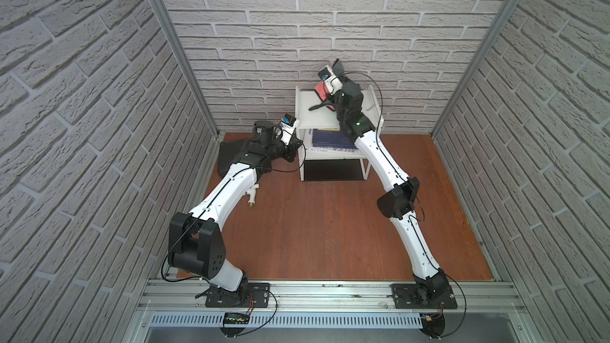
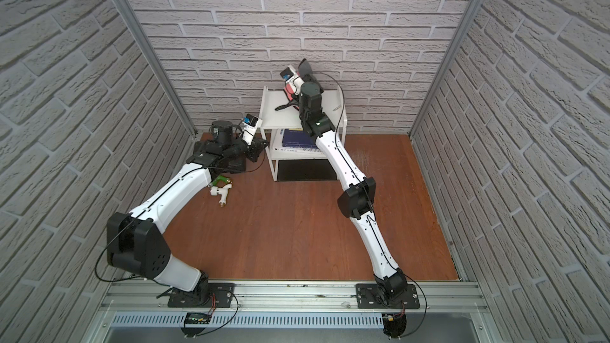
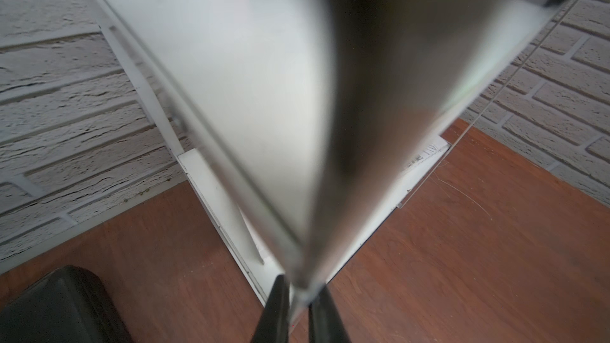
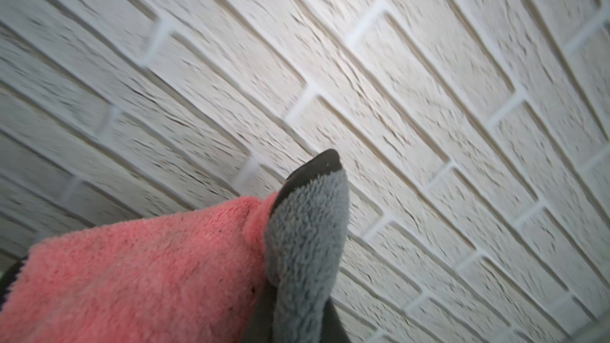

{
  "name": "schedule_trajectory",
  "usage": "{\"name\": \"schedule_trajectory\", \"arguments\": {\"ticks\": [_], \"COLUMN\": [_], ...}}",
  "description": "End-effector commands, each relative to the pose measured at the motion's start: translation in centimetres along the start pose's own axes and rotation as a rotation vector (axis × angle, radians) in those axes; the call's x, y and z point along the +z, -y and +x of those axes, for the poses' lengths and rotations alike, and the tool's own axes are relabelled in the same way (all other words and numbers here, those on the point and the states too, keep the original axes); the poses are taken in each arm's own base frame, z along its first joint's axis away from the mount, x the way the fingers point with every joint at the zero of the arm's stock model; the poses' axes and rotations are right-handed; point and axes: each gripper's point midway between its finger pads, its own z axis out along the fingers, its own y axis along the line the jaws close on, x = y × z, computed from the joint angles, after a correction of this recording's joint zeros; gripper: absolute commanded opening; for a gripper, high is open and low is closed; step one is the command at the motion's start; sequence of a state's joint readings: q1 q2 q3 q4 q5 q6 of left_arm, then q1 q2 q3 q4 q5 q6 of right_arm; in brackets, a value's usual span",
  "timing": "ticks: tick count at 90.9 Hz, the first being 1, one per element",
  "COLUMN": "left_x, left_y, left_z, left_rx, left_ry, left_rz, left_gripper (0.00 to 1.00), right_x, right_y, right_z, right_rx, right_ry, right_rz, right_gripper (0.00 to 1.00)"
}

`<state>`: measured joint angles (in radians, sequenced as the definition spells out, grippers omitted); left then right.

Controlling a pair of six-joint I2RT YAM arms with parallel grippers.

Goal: Wipe the bookshelf clean with a cloth
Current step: Wipe the dust from the shelf.

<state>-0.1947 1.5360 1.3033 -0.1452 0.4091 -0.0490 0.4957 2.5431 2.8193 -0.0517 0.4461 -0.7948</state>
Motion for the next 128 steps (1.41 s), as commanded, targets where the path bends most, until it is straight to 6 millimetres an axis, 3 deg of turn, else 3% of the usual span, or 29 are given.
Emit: {"name": "schedule_trajectory", "arguments": {"ticks": [1, 7, 15, 23, 29, 35, 43, 47, 52, 60, 63, 65, 67, 71, 73, 81, 86, 90, 93, 97, 103, 109, 112, 115, 121, 128], "left_x": [-0.7, -0.9, -1.1, -1.2, -1.3, -1.5, -1.6, -1.7, -1.8, -2.0, -2.1, -2.2, -2.3, -2.4, -2.5, -2.8, -3.0, -3.0, -3.0, -2.8, -2.5, -2.2, -2.2, -2.2, -2.3, -2.5], "left_y": [-1.3, -1.3, -1.2, -1.4, -1.5, -1.7, -1.7, -1.6, -1.7, -1.8, -1.9, -1.9, -1.9, -2.0, -2.1, -2.1, -2.1, -2.0, -2.0, -1.9, -1.9, -1.7, -1.7, -1.6, -1.6, -1.8], "left_z": [2.5, 2.4, 2.4, 2.5, 2.6, 2.7, 2.7, 2.7, 2.6, 2.5, 2.5, 2.6, 2.6, 2.6, 2.6, 2.7, 2.6, 2.5, 2.4, 2.3, 2.2, 2.1, 2.0, 1.8, 1.8, 1.9], "left_rx": [-0.105, -0.101, -0.097, -0.091, -0.092, -0.096, -0.097, -0.098, -0.099, -0.099, -0.100, -0.101, -0.101, -0.106, -0.107, -0.117, -0.117, -0.118, -0.122, -0.127, -0.140, -0.154, -0.160, -0.159, -0.156, -0.158], "left_ry": [-0.092, -0.084, -0.078, -0.077, -0.076, -0.074, -0.069, -0.066, -0.064, -0.063, -0.061, -0.062, -0.061, -0.059, -0.056, -0.041, -0.025, -0.018, -0.017, -0.017, -0.015, -0.011, -0.008, -0.002, 0.001, -0.003], "left_rz": [-0.068, -0.069, -0.071, -0.076, -0.081, -0.085, -0.089, -0.088, -0.091, -0.099, -0.103, -0.106, -0.110, -0.115, -0.117, -0.118, -0.112, -0.107, -0.105, -0.098, -0.084, -0.070, -0.065, -0.059, -0.058, -0.058], "left_gripper": [0.00, 0.00, 0.00, 0.00, 0.00, 0.00, 0.00, 0.00, 0.00, 0.00, 0.00, 0.00, 0.00, 0.00, 0.00, 0.00, 0.00, 0.00, 0.00, 0.00, 0.00, 0.00, 0.00, 0.00, 0.00, 0.00], "right_x": [-2.8, -1.3, 0.8, 0.9, 0.4, -0.3, -1.0, -1.8, -3.2, -6.4, -7.4, -7.8, -7.9, -8.1, -8.0, -7.9, -9.1, -10.6, -11.9, -13.4, -15.4, -16.0, -16.3, -16.5, -16.7, -16.1], "right_y": [-18.4, -14.5, -7.5, -1.5, 1.0, 0.8, -2.8, -5.4, -8.4, -11.6, -11.0, -10.8, -9.3, -7.6, -5.8, 0.1, 1.8, 2.7, 1.2, -1.3, -5.6, -9.5, -10.8, -13.1, -14.0, -11.9], "right_z": [2.4, 4.6, 11.1, 17.3, 20.1, 21.3, 20.0, 18.1, 14.8, 9.5, 7.5, 7.2, 6.3, 7.0, 7.0, 12.8, 15.8, 15.7, 15.7, 14.3, 10.3, 6.2, 3.2, 2.2, -0.2, -0.4], "right_rx": [-0.242, -0.261, -0.302, -0.366, -0.394, -0.434, -0.497, -0.519, -0.505, -0.398, -0.354, -0.333, -0.312, -0.309, -0.309, -0.308, -0.289, -0.276, -0.278, -0.272, -0.254, -0.223, -0.205, -0.200, -0.185, -0.164], "right_ry": [0.002, -0.085, -0.291, -0.483, -0.569, -0.602, -0.561, -0.511, -0.431, -0.298, -0.251, -0.243, -0.227, -0.240, -0.242, -0.376, -0.454, -0.454, -0.433, -0.367, -0.251, -0.176, -0.122, -0.111, -0.080, -0.096], "right_rz": [-0.383, -0.292, -0.147, -0.061, -0.054, -0.098, -0.218, -0.295, -0.389, -0.559, -0.583, -0.589, -0.562, -0.520, -0.472, -0.361, -0.385, -0.412, -0.475, -0.568, -0.683, -0.742, -0.755, -0.786, -0.787, -0.732], "right_gripper": [0.03, 0.03, 0.03, 0.03, 0.03, 0.03, 0.03, 0.03, 0.03, 0.03, 0.03, 0.03, 0.03, 0.03, 0.03, 0.03, 0.02, 0.02, 0.03, 0.03, 0.03, 0.03, 0.03, 0.03, 0.03, 0.03]}}
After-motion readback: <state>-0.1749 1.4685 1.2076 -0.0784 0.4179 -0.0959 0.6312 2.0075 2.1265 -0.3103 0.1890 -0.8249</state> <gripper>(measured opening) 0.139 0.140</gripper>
